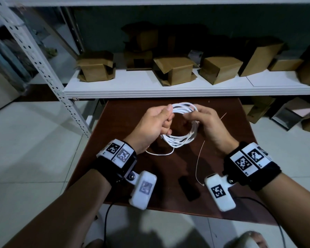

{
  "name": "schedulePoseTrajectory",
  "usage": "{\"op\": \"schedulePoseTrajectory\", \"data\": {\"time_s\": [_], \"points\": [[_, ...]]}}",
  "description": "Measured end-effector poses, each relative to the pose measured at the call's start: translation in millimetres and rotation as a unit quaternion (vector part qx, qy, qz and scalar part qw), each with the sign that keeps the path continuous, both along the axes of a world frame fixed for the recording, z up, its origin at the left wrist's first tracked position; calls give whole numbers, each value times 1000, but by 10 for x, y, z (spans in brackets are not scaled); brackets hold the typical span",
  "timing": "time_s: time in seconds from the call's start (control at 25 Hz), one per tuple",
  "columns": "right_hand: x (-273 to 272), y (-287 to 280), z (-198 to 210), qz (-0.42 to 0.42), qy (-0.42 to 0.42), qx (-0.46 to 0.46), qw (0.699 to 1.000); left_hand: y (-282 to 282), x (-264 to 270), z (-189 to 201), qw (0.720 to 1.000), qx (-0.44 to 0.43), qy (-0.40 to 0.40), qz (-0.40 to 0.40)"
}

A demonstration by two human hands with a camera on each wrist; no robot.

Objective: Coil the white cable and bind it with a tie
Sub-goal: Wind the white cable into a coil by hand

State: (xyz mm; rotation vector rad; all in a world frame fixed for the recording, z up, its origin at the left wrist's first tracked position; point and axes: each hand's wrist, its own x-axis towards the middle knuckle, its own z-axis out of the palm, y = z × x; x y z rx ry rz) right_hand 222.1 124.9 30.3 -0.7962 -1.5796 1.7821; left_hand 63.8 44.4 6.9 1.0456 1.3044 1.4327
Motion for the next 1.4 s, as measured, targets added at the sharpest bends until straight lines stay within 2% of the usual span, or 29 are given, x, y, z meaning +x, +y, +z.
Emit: {"op": "schedulePoseTrajectory", "data": {"time_s": [0.08, 0.16, 0.28, 0.4, 0.6, 0.72, 0.84, 0.92, 1.0, 1.08, 1.28, 1.32, 1.4], "points": [[19, 72, -31, 18, -59, 62, 996, -3, 50, -35, 996, -30, 83, -14], [38, 84, -61, 69, -130, 99, 984, 5, 93, -90, 989, -50, 141, -22], [74, 81, -120, 144, -184, 61, 970, -4, 67, -146, 977, -62, 196, -52], [56, -1, -88, 162, -184, 31, 969, 2, 38, -159, 970, -63, 230, -54], [-21, -174, -123, 108, -108, -72, 986, 20, -4, -184, 957, -38, 289, -10], [-64, -183, -133, 80, -122, -99, 984, 15, 18, -168, 947, -32, 318, 24], [-74, -157, -111, 40, -124, -93, 987, 44, 105, -132, 965, -35, 257, 45], [-88, -173, -70, 19, -92, -99, 991, 28, 155, -82, 989, -37, 138, 38], [-80, -163, -59, -8, -55, -107, 993, -36, 171, -15, 998, -43, 26, 26], [-61, -125, -26, -40, -30, -115, 992, -67, 157, -9, 999, -24, -2, 27], [-68, -75, -17, -74, -8, -142, 987, -40, 119, -47, 991, -42, 85, 94], [-78, -87, -19, -74, -5, -140, 987, -38, 118, -60, 984, -44, 131, 116], [-84, -100, -31, -79, 4, -120, 990, -33, 89, -94, 947, -66, 274, 154]]}}
